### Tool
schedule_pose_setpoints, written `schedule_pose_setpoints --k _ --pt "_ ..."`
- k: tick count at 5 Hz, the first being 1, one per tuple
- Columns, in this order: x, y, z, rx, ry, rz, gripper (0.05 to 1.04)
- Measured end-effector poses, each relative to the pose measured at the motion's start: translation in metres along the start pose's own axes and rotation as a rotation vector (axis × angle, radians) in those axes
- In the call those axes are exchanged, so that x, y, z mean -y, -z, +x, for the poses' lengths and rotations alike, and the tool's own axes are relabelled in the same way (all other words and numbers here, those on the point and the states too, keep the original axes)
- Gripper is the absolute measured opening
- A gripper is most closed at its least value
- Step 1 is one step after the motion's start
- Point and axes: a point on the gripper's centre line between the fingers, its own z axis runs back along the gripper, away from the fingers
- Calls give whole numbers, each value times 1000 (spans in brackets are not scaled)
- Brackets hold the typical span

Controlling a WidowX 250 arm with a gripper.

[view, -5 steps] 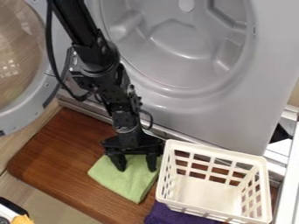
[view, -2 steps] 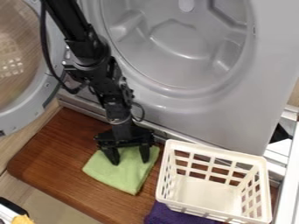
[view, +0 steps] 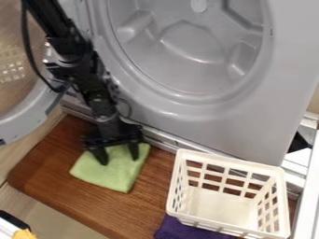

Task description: Put the green cloth on the upper left side of table

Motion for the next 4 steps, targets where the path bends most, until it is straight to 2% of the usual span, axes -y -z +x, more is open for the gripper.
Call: schedule_pose_setpoints --k 2,4 --pt "-20 -2 17 -10 -37 13 999" --pt "-21 -3 17 -17 -34 21 999"
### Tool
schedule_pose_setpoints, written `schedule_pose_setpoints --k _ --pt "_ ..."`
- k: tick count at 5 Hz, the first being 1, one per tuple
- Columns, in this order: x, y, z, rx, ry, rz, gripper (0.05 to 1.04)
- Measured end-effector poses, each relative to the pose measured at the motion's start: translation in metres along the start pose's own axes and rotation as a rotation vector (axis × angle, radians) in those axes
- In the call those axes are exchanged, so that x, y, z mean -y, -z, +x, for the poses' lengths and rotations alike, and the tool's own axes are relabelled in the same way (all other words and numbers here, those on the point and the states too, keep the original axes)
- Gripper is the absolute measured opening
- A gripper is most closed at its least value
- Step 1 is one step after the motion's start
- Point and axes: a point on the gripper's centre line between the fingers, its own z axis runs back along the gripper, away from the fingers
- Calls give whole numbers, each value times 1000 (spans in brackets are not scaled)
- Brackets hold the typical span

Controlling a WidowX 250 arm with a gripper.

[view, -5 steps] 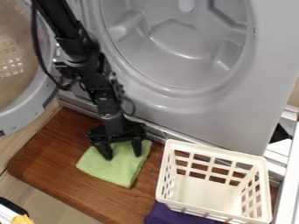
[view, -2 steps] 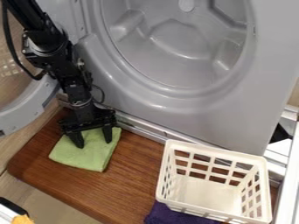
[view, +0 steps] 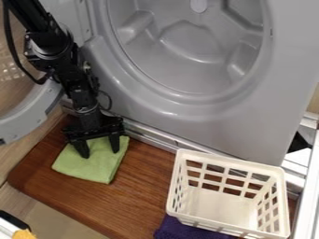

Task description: Put the green cloth on the upper left side of table

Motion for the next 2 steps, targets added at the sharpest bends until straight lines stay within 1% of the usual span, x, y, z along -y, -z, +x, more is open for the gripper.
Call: schedule_pose_setpoints --k 1,2 --pt "0 0 -1 -6 1 2 999" --pt "2 -1 -2 -14 2 -11 999"
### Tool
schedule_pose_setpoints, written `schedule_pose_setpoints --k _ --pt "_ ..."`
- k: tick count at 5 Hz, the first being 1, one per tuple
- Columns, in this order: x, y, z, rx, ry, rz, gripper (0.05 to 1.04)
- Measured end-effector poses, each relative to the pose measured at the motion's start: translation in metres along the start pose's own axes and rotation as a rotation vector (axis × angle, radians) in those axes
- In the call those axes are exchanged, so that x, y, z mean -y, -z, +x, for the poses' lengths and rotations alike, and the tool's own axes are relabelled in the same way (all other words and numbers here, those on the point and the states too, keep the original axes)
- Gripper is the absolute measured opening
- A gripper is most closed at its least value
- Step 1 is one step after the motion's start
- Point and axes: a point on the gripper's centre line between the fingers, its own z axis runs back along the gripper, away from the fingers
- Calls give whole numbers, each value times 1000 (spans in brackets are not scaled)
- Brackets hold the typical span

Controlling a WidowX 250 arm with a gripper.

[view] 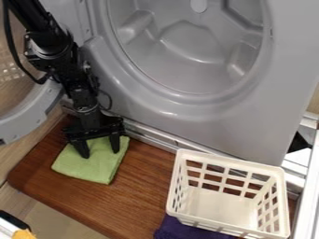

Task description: Put the green cloth on the upper left side of table

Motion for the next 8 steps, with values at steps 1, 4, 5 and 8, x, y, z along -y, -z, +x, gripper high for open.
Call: schedule_pose_setpoints --k 1,4,5,8 --pt "2 -9 1 12 10 -17 999" --pt "-3 -56 -7 84 26 -54 999" --pt "-11 -65 -12 83 0 -55 998" --pt "-25 -91 -21 139 -42 -82 998"
